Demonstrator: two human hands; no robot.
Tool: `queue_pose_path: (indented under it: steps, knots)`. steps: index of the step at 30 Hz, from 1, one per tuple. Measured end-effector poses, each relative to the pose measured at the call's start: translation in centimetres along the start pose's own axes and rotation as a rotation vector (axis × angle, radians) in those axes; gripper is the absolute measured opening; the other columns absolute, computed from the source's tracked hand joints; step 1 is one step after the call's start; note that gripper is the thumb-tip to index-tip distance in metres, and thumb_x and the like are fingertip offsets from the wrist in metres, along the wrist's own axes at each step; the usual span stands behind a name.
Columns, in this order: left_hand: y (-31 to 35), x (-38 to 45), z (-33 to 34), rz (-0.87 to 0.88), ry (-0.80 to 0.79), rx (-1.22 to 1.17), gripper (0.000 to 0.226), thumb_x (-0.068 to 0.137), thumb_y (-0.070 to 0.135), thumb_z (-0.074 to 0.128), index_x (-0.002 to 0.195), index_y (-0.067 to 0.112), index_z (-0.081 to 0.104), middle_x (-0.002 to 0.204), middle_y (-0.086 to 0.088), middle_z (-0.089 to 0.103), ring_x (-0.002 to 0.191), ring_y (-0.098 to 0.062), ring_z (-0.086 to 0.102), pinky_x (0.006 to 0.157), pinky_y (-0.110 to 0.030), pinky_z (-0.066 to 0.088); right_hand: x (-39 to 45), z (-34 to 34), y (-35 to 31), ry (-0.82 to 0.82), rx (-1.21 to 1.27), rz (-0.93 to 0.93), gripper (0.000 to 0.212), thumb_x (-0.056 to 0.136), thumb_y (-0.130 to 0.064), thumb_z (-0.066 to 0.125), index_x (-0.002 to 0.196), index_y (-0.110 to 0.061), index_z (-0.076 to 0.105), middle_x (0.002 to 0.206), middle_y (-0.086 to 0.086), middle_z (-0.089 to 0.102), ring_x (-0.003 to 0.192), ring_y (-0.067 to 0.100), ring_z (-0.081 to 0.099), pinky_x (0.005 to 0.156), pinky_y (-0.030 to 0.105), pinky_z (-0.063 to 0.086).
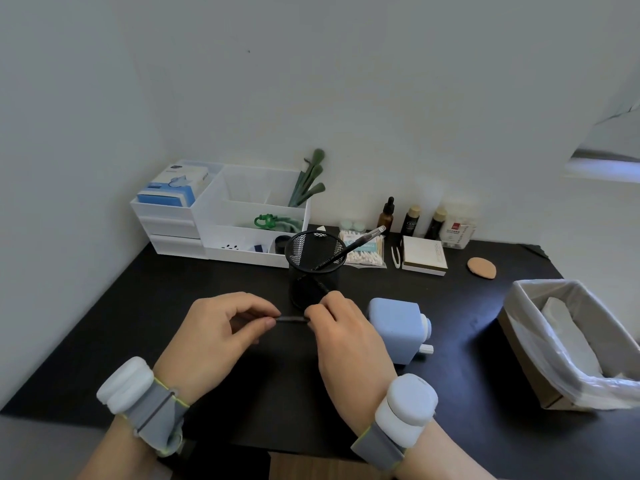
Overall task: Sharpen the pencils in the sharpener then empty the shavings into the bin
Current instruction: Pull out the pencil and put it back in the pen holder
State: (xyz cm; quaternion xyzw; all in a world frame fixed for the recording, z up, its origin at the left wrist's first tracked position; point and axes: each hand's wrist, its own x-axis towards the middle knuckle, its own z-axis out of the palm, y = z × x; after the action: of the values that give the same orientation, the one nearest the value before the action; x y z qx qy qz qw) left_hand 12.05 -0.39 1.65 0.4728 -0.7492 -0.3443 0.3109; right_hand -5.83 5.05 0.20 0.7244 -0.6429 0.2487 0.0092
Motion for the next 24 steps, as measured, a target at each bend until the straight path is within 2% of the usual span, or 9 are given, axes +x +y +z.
queue_pose_path:
  steps: [4, 9, 12, 16, 18, 20, 24]
  knots:
    - [1.0, 0.0, 0.0, 0.052, 0.001, -0.028, 0.021, 0.081, 0.01, 0.075, 0.087, 0.03, 0.077, 0.081, 0.01, 0.073, 0.071, -0.013, 0.071, 0.071, -0.029, 0.059, -0.4, -0.6, 0.0, 0.062, 0.005, -0.065, 0.031, 0.068, 0.003, 0.078, 0.089, -0.012, 0.061, 0.09, 0.004, 0.055, 0.073, 0.021, 0.053, 0.054, 0.026, 0.044]
    - [2.4, 0.1, -0.3, 0.164, -0.028, 0.044, 0.018, 0.081, 0.014, 0.076, 0.091, 0.029, 0.076, 0.083, 0.014, 0.071, 0.078, -0.007, 0.07, 0.073, -0.021, 0.055, -0.6, -1.8, 0.6, 0.134, 0.023, -0.101, 0.029, 0.074, 0.003, 0.074, 0.096, -0.012, 0.061, 0.094, 0.004, 0.054, 0.078, 0.021, 0.053, 0.058, 0.03, 0.048]
    - [3.5, 0.6, -0.2, 0.316, -0.037, 0.213, 0.023, 0.083, 0.025, 0.076, 0.105, 0.03, 0.074, 0.092, 0.02, 0.07, 0.091, 0.001, 0.066, 0.083, -0.016, 0.05, -0.5, -2.5, 0.9, 0.192, 0.037, -0.098, 0.028, 0.076, 0.002, 0.074, 0.098, -0.013, 0.063, 0.094, 0.002, 0.054, 0.078, 0.019, 0.051, 0.059, 0.027, 0.044]
    - [5.2, 1.7, 0.1, 0.441, -0.052, 0.326, 0.034, 0.087, 0.03, 0.065, 0.12, 0.028, 0.069, 0.102, 0.02, 0.069, 0.097, 0.006, 0.062, 0.089, -0.014, 0.046, -0.4, -3.3, 1.3, 0.308, 0.115, -0.085, 0.017, 0.086, -0.005, 0.066, 0.101, -0.011, 0.068, 0.093, 0.003, 0.057, 0.078, 0.02, 0.055, 0.061, 0.033, 0.05]
    - [6.0, 2.6, 0.1, 0.484, -0.069, 0.371, 0.03, 0.09, 0.025, 0.065, 0.119, 0.029, 0.069, 0.102, 0.02, 0.069, 0.096, 0.005, 0.062, 0.088, -0.014, 0.046, -0.6, -4.1, 1.8, 0.362, 0.129, -0.051, 0.017, 0.091, -0.015, 0.061, 0.106, -0.012, 0.068, 0.093, 0.001, 0.059, 0.081, 0.018, 0.057, 0.068, 0.027, 0.049]
    - [6.8, 3.8, -0.2, 0.494, -0.061, 0.406, 0.024, 0.091, 0.023, 0.065, 0.114, 0.03, 0.071, 0.098, 0.019, 0.07, 0.092, 0.003, 0.062, 0.085, -0.016, 0.047, -0.9, -4.9, 2.6, 0.38, 0.135, -0.007, 0.024, 0.093, -0.024, 0.058, 0.113, -0.013, 0.066, 0.093, 0.0, 0.059, 0.083, 0.018, 0.058, 0.071, 0.029, 0.05]
    - [7.4, 6.8, -1.1, 0.424, -0.017, 0.501, 0.017, 0.086, 0.021, 0.071, 0.101, 0.029, 0.075, 0.091, 0.015, 0.073, 0.086, -0.006, 0.066, 0.081, -0.028, 0.053, -1.8, -5.9, 4.9, 0.4, 0.14, 0.082, 0.038, 0.095, -0.038, 0.049, 0.119, -0.013, 0.063, 0.084, -0.005, 0.056, 0.076, 0.014, 0.055, 0.067, 0.031, 0.051]
